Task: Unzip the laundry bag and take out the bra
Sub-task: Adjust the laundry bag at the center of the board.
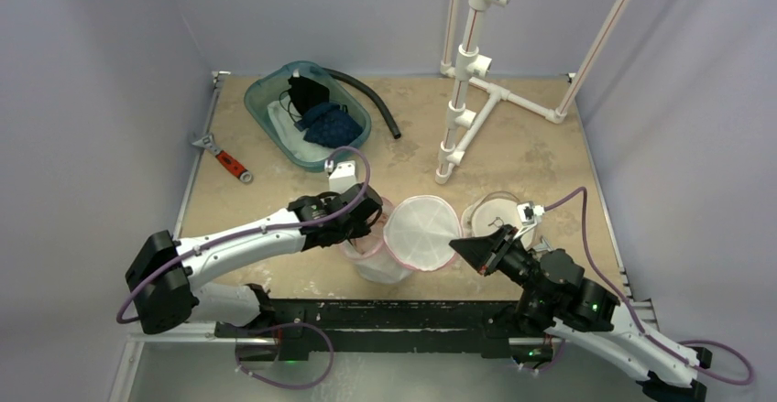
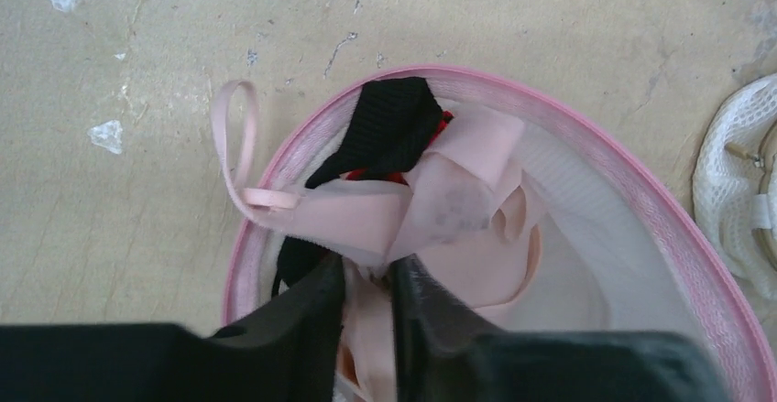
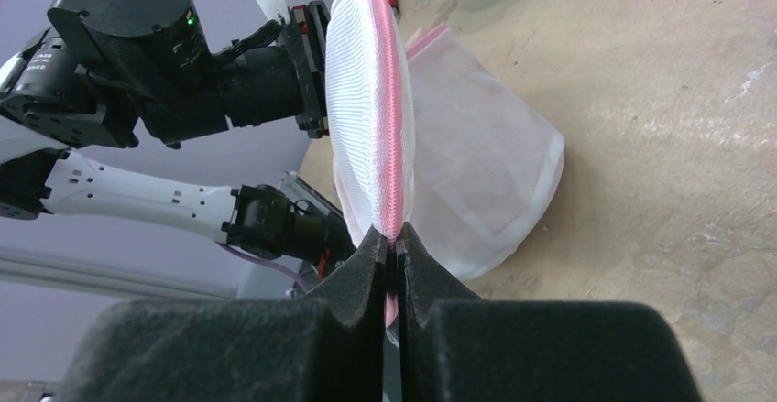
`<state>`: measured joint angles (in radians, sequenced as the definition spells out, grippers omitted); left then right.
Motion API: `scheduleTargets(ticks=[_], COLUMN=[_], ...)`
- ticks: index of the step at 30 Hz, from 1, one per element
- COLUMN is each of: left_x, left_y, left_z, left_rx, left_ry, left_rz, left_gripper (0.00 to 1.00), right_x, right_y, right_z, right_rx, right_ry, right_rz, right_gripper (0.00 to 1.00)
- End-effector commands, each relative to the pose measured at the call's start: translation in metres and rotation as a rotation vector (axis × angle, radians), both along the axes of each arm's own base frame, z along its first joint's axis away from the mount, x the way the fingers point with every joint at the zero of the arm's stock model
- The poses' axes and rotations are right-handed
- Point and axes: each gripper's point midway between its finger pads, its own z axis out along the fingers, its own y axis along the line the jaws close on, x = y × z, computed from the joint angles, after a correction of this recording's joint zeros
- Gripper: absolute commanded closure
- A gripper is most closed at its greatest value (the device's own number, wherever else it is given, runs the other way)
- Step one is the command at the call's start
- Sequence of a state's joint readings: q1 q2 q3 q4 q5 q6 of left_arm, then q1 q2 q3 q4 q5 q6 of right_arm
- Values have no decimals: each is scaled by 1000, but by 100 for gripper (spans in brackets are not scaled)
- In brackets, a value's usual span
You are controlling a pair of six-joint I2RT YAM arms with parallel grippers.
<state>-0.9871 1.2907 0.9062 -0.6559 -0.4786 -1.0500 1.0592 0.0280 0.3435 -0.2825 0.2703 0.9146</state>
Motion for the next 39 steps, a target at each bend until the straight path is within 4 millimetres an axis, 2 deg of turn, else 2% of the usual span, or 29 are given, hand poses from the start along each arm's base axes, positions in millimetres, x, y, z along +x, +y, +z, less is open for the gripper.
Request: scheduleTargets(ticks=[1,4,9,17,25,29,31,35,39], left_x=[4,5,6,8,0,-4,-5,-2,-1], left_y=[-2,0,3,1,-18,-19,-18,-17,-19], left_z=[7,19,45,124,163,161,148,109,80], left_rx=[-28,-52,-88,-246,-372,-396,-373,-297,-227], left_ry=[-24,-53,-99,-246,-282,-276,-259,-213,-161], left_rz=[-7,-5,-6,-42,-146,-160,-158,-145,-153], left_gripper=[85,100,100,100,100,100,100,100,69], right_x=[-1,-1,-1,1,4,7,8,10,10], right_y=[-1,-2,-2,-2,-4,-4,-4,-8,-12], right_z=[25,25,25,24,19,14,14,15,17], right_rx=[61,62,59,56,46,32,30,38,62], right_ry=[-56,-57,-57,-50,-26,-3,0,9,10], right_rz=[6,6,3,-8,-34,-49,-55,-78,-94], right_gripper=[96,96,96,97,97,96,96,96,96])
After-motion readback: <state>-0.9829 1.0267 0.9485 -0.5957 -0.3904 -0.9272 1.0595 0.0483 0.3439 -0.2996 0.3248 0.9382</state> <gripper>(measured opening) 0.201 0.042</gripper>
